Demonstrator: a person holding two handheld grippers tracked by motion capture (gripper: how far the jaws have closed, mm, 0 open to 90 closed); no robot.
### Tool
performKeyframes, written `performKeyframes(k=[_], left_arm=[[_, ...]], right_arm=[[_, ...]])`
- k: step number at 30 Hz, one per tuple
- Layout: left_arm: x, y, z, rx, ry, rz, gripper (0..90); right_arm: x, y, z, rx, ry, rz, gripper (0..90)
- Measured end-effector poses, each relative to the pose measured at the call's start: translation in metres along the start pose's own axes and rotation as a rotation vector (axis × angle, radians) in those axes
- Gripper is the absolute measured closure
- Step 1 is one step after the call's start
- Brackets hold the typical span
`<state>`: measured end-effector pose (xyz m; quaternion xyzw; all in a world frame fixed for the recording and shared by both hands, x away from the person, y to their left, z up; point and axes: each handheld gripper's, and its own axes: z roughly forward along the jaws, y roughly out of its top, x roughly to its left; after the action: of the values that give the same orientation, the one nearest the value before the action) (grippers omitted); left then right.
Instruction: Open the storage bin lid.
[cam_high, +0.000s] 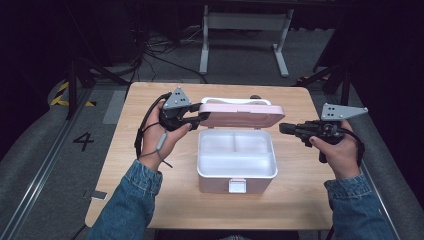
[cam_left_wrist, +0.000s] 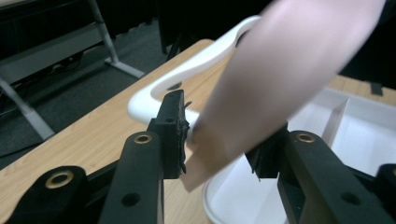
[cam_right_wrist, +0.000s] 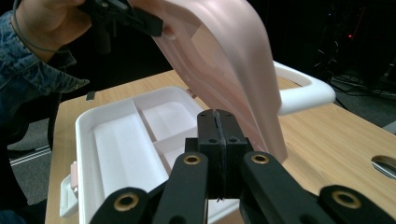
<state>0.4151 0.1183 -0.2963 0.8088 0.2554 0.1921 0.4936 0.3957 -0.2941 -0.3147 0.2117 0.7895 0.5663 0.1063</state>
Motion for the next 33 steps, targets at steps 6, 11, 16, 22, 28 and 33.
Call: performKeyframes(k=[6,11,16,22,28,33], left_arm=[[-0.001,0.013,0.002,-0.004,0.004,0.022,63.2],[0.001,0.023,0.006,-0.008,0.014,0.043,63.8],[0.008,0.028,0.012,-0.013,0.026,0.035,64.8],[0.019,0.032,0.021,-0.019,0.044,0.016,66.6],[0.030,0.032,0.033,-0.023,0.065,-0.002,65.2],[0.040,0.033,0.043,-0.011,0.075,-0.019,64.0]], right_arm=[[-0.001,-0.007,-0.010,-0.007,-0.014,0.022,90.0],[0.002,-0.013,-0.018,-0.007,-0.032,0.028,90.0],[0.002,-0.021,-0.026,-0.010,-0.055,0.040,90.0],[0.002,-0.027,-0.033,-0.015,-0.070,0.056,90.0],[0.003,-0.033,-0.038,-0.006,-0.096,0.066,89.7],[0.002,-0.038,-0.039,-0.003,-0.100,0.078,89.3]])
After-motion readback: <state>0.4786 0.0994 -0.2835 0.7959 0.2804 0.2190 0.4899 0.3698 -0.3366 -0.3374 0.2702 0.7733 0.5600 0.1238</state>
